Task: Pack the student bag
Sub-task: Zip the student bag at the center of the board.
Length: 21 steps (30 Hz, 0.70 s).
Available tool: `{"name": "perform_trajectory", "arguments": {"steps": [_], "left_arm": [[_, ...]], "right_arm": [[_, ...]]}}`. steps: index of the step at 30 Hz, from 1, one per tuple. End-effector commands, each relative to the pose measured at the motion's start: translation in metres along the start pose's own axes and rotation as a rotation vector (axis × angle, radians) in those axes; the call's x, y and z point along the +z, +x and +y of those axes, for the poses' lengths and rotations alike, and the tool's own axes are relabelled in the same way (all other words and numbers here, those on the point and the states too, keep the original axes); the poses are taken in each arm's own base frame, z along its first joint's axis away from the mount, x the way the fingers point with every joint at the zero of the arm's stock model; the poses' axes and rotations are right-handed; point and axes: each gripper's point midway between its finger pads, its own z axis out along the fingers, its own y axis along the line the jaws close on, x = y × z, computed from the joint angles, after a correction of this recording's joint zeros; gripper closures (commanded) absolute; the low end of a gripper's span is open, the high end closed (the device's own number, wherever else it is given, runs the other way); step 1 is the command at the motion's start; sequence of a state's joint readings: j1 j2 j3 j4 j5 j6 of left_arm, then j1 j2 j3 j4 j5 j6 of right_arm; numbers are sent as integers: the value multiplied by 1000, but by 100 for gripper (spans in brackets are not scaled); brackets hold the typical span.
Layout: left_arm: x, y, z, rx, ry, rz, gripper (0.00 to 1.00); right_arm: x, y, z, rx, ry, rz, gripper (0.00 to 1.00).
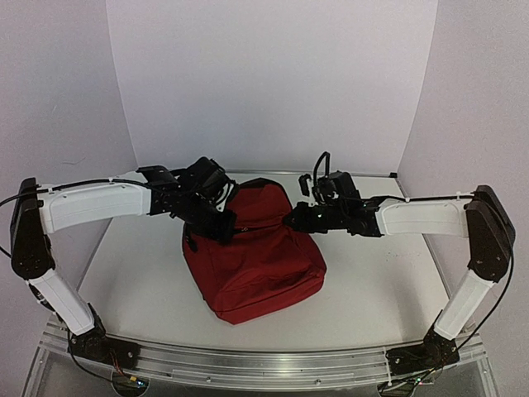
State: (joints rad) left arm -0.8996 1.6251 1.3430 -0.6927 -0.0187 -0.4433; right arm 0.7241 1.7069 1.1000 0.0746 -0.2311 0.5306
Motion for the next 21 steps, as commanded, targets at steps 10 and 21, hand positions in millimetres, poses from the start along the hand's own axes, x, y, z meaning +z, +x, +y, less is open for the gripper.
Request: {"name": "perform_trajectory", "arguments": {"steps": [10, 21], "left_arm": [[-26, 37, 48, -264, -21, 81, 100], [-8, 46, 56, -340, 45, 81, 100]], "right_arm": [[-44, -68, -88, 183, 364, -285, 100], [-41, -69, -91, 173, 357, -263, 100]]}}
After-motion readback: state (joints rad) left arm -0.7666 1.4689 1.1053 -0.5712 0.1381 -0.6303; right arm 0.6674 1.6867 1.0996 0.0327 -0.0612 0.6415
